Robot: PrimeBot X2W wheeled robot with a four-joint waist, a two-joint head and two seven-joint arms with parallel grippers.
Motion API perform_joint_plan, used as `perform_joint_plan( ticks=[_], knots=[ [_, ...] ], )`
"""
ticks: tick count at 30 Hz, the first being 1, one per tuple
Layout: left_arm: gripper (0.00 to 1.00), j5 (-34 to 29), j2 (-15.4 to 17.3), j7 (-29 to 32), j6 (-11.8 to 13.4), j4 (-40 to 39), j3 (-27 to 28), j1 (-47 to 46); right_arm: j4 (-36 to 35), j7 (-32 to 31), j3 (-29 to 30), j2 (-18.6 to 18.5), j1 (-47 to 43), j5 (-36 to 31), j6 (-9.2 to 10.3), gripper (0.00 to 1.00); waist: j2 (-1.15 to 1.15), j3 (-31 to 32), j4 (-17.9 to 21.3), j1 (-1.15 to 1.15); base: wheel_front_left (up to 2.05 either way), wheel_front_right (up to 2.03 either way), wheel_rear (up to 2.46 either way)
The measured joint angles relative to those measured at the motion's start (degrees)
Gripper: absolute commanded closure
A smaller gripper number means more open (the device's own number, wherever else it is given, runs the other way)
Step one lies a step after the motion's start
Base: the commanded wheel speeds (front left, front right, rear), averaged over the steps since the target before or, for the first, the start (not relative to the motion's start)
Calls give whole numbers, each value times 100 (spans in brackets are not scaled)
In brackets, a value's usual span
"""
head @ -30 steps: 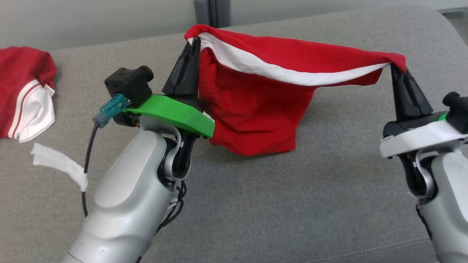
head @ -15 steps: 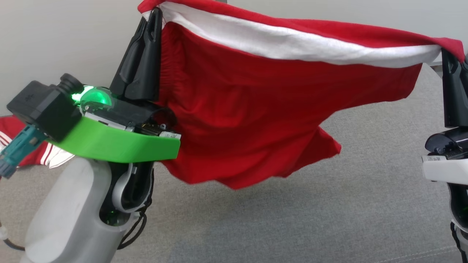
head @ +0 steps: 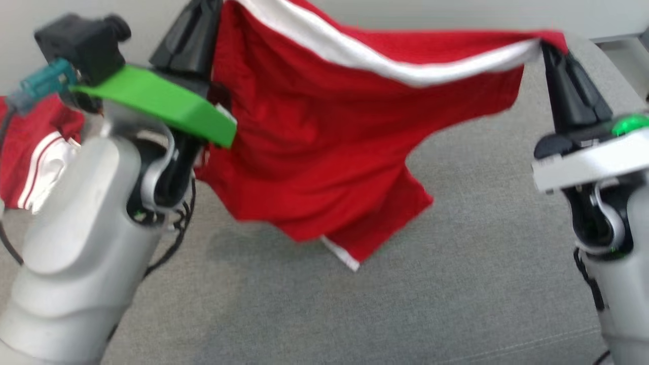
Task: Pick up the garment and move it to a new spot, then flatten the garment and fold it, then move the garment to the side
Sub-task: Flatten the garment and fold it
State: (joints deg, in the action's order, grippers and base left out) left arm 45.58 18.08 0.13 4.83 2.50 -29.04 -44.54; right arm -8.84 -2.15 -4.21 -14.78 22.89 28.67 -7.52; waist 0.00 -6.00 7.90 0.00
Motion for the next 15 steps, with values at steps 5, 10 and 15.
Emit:
perform_joint_plan(
  ticks=[5,10,15],
  knots=[
    [100,-129,-208,-296,-201,1013,305,-1455,1337,803,27,192,1941,-114,1,100,0,-516,129,0,0,0,0],
    [100,-280,-443,-756,-405,1911,405,-2424,2346,1484,99,557,3120,-450,1,100,0,-1051,284,0,0,0,0],
    [100,-248,-530,-1066,-638,2757,331,-2160,3084,1660,-461,745,2886,-446,-1,100,0,-1521,410,0,0,0,0]
  ],
)
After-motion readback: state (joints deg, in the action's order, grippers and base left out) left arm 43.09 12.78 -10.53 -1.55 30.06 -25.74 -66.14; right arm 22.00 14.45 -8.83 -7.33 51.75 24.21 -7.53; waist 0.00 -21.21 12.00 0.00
